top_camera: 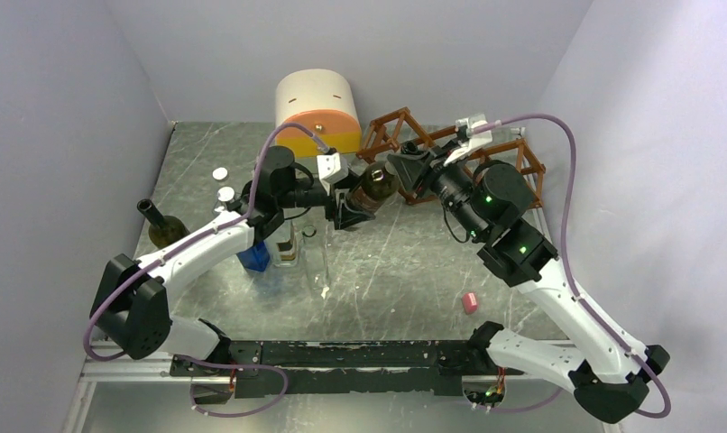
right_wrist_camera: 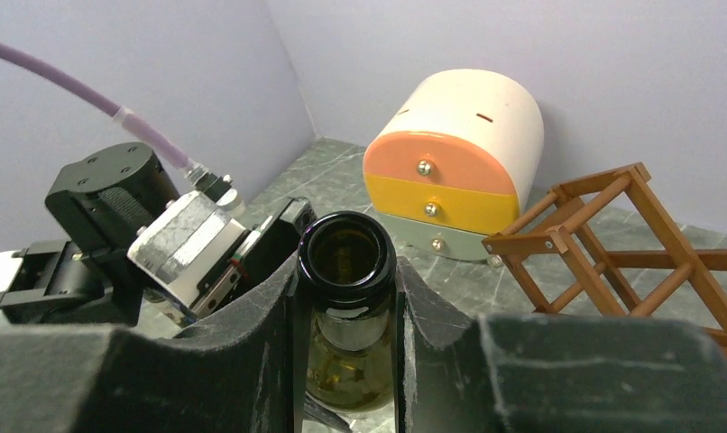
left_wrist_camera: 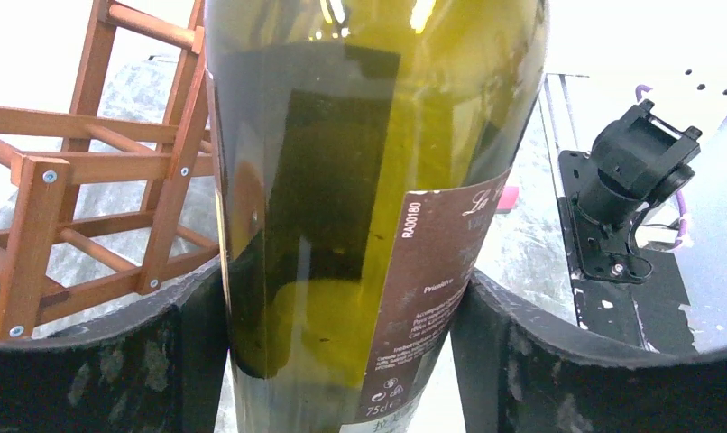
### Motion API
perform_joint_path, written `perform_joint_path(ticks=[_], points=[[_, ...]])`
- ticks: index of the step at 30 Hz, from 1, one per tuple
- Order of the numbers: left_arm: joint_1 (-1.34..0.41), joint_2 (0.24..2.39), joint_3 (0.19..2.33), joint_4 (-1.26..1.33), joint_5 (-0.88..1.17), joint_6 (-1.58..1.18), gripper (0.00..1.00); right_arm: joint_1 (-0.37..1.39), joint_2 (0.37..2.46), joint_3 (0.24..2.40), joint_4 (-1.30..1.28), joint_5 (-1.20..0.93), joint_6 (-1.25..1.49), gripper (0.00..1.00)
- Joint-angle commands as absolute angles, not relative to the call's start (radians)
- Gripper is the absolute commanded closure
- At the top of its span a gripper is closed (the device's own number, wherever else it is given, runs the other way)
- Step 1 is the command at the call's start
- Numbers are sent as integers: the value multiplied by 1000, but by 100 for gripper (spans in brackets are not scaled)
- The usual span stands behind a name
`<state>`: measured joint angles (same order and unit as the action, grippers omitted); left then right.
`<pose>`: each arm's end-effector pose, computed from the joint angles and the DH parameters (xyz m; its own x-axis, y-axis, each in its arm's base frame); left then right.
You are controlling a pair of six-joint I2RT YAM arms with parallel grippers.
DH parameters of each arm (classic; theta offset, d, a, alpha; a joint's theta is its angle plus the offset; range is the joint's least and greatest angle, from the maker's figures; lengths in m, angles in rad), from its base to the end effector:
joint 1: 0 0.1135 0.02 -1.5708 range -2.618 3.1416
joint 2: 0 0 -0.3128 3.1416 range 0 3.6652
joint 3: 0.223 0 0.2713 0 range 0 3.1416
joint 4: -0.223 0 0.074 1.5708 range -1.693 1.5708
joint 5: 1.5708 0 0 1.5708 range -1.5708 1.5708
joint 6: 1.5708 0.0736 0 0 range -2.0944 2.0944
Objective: Put the wine bottle on the wine rack
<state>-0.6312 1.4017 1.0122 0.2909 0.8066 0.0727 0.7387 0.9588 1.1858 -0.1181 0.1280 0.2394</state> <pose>0.2587 -0.2549 0.3646 -0.0075 0.0677 -0.9977 0.9915 0.1301 0.0014 0.1769 0.1484 0.5035 -0.0580 0.2652 -0.9624 -0.5767 0.7780 0.2492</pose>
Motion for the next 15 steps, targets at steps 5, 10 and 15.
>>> perform_joint_path(ticks=[5,10,15], points=[[-634,1357,1041,374,891,188,93,745,873,1189,-5,-31,296,84],[-633,1313,1082,326,812,355,93,744,837,1209,-120,62,306,28],[-633,1318,1239,211,754,645,93,745,829,1330,-340,156,317,23]])
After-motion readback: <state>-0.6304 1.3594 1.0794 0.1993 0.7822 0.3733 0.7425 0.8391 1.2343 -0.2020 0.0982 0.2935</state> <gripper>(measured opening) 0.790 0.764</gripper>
